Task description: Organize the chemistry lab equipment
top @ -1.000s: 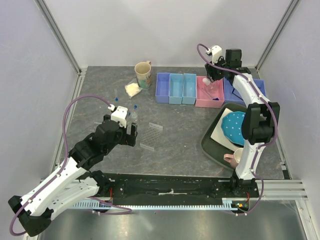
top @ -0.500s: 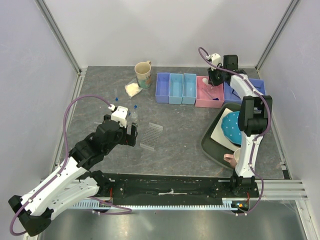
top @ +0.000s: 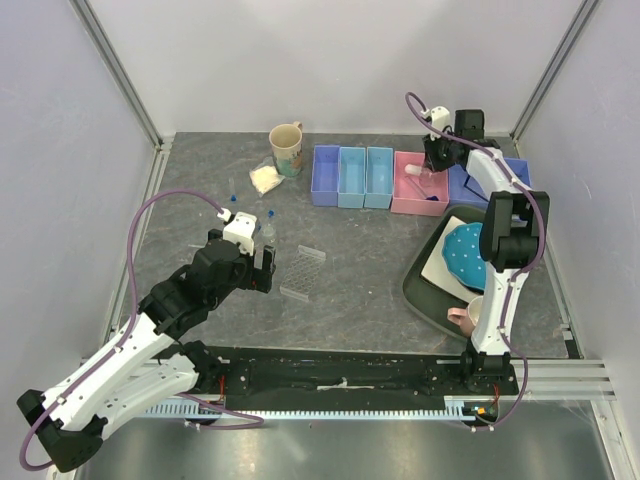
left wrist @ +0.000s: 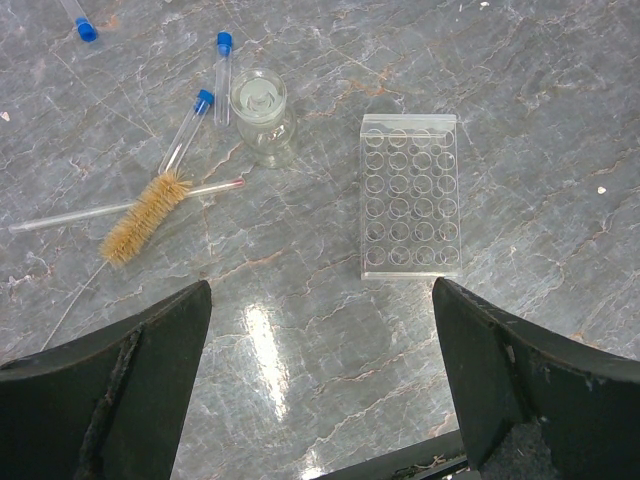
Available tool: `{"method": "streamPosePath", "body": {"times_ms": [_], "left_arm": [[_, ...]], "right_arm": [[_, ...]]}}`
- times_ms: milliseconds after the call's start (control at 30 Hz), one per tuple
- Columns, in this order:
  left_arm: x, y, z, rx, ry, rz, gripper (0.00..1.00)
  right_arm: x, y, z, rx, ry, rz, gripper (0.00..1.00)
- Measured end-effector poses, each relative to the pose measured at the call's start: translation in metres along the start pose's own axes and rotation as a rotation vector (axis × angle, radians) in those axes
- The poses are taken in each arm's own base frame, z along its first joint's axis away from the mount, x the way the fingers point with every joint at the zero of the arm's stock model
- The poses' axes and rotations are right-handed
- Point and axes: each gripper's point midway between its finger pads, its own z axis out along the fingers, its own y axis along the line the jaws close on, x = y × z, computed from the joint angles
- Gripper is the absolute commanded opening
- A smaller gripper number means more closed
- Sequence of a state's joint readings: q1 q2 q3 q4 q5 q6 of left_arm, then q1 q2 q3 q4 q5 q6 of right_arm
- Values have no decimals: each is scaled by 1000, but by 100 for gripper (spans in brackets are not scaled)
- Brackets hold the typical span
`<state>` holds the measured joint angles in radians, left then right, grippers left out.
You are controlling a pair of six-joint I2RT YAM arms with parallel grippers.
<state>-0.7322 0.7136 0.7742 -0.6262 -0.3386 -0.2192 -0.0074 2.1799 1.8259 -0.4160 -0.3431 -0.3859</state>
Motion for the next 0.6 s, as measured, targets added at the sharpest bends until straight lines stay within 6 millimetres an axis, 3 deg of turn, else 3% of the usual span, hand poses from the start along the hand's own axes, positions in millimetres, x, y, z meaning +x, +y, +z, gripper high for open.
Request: {"method": "streamPosePath", "body": {"times_ms": [600], "left_arm": [[0,0,0,0,0,0,98]], "right_arm": [[13,-16,-18,2,-5,38,28]]}}
